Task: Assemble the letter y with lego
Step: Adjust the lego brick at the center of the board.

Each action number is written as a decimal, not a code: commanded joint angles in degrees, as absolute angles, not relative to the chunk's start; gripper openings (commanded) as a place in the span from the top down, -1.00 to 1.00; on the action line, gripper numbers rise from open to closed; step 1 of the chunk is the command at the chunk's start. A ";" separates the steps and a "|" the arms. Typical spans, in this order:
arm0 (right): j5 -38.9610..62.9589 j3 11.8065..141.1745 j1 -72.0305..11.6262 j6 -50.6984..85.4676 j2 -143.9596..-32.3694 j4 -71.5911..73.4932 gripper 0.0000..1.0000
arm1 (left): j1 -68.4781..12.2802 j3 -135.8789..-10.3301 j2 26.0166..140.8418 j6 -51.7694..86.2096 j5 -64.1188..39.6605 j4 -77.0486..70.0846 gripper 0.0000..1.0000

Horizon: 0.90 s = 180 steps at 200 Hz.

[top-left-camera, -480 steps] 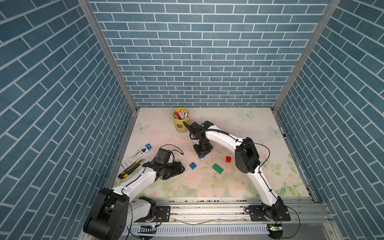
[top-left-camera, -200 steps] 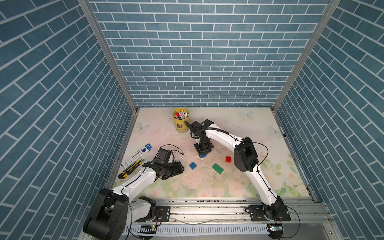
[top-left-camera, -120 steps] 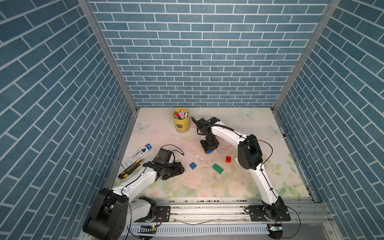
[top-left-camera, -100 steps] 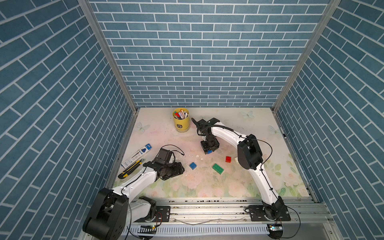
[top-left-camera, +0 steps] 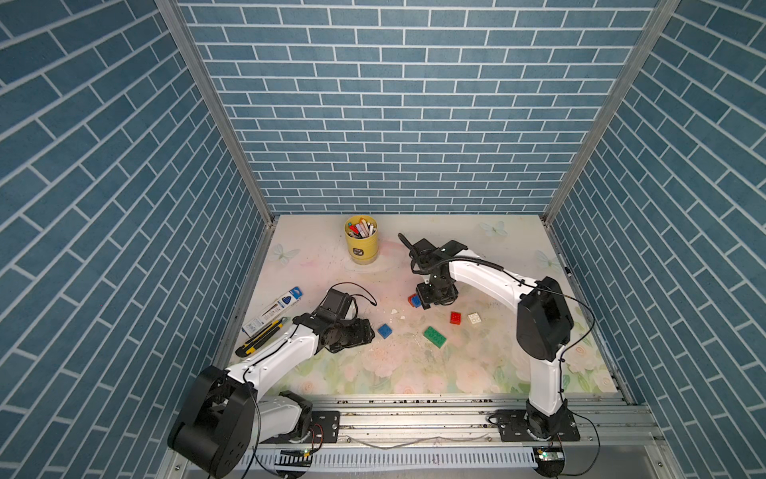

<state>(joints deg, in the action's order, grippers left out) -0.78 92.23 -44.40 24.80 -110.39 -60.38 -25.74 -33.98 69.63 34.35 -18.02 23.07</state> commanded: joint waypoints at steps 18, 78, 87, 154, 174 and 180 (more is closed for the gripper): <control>0.31 77.41 -47.64 33.32 -102.08 -51.21 -0.27 | -28.44 -37.60 72.32 32.89 -16.44 24.89 -0.53; 0.89 64.38 -52.90 40.42 -97.83 -42.51 -0.38 | -30.82 -38.01 74.95 33.62 -15.47 23.38 -0.54; 0.79 63.71 -53.10 40.94 -98.59 -41.96 -0.37 | -31.02 -37.97 74.89 33.76 -15.30 23.30 -0.54; -2.64 62.59 -52.87 41.57 -101.87 -43.68 -0.23 | -31.38 -37.05 74.40 34.07 -14.34 23.67 -0.54; -3.30 61.72 -52.48 41.57 -101.49 -44.75 -0.24 | -31.48 -37.00 74.71 34.12 -14.50 23.38 -0.53; -3.62 61.45 -52.27 41.57 -101.27 -44.87 -0.24 | -31.55 -37.00 74.88 34.10 -14.50 23.30 -0.54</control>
<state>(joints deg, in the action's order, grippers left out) -1.06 62.98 -52.80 38.76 -101.10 -42.92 -31.07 -37.04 74.61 34.04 -15.22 23.27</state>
